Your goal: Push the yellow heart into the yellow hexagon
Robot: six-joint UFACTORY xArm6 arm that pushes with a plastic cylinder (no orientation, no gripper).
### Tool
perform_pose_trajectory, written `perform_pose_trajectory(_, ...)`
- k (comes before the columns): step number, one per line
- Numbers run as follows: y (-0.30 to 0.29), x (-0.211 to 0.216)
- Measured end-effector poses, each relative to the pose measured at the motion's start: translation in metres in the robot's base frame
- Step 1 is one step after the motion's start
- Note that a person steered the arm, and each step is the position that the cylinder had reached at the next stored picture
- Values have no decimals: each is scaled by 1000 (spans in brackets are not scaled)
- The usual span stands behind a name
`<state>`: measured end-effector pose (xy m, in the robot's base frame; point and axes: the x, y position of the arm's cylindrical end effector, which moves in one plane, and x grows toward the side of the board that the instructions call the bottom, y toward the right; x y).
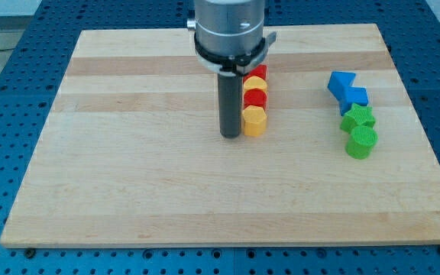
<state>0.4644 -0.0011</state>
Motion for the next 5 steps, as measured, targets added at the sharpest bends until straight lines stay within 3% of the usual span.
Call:
perform_pose_trajectory(1, 40, 8)
perform_pose_trajectory(2, 107, -18)
perform_pose_trajectory(3, 94, -45)
perform_pose_trajectory(4, 46, -33)
perform_pose_trajectory(5, -18, 23)
